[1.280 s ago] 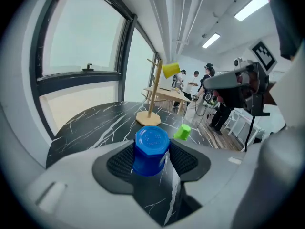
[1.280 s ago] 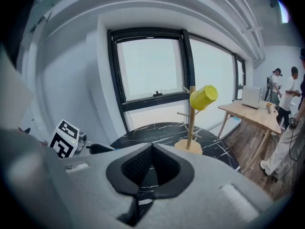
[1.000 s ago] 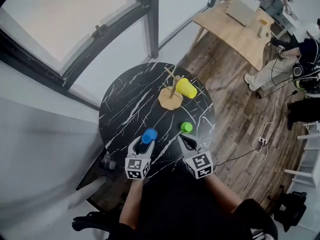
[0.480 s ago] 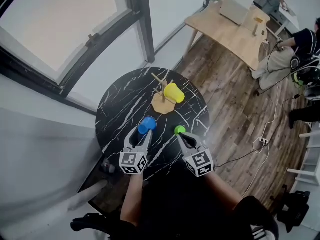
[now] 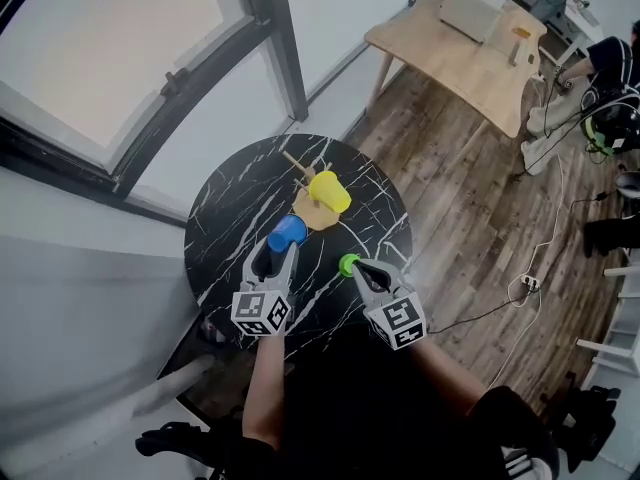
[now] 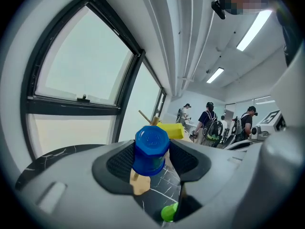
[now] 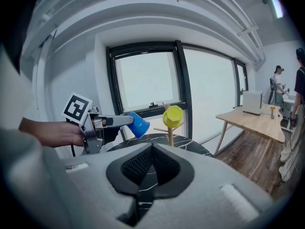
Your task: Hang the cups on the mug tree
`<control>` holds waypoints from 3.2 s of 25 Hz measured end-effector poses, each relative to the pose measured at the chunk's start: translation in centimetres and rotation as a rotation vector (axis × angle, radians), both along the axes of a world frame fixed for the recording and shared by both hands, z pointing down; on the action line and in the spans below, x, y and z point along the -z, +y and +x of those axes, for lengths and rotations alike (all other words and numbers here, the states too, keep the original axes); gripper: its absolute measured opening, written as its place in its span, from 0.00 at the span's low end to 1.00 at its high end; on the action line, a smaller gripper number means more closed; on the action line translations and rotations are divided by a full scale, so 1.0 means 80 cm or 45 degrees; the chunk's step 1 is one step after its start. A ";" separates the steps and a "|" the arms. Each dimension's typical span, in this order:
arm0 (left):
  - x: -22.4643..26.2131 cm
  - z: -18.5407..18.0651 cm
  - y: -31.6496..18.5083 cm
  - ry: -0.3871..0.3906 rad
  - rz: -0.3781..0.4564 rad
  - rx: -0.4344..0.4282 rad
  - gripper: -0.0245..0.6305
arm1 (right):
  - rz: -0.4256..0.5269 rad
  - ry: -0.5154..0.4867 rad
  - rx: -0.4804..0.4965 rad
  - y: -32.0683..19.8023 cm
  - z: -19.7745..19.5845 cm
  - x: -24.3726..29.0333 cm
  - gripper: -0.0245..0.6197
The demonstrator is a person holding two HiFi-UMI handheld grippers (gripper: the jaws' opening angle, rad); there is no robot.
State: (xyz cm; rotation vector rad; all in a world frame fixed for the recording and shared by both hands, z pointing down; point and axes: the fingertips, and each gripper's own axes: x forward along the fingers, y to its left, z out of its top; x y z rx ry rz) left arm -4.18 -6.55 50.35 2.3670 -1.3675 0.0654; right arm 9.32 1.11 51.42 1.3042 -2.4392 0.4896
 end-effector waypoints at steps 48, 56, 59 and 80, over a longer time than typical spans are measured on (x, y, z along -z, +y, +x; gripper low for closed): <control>-0.111 0.037 -0.085 0.076 -0.256 0.024 0.40 | -0.102 0.007 -0.003 -0.066 0.045 -0.047 0.04; -0.115 0.038 -0.080 0.081 -0.276 -0.003 0.48 | -0.108 0.017 -0.021 -0.060 0.042 -0.047 0.04; -0.115 0.033 -0.081 0.086 -0.274 0.005 0.48 | -0.106 0.021 -0.030 -0.060 0.040 -0.045 0.04; -0.090 -0.021 0.013 0.241 -0.233 -0.002 0.33 | -0.099 0.077 -0.183 0.006 0.024 -0.044 0.04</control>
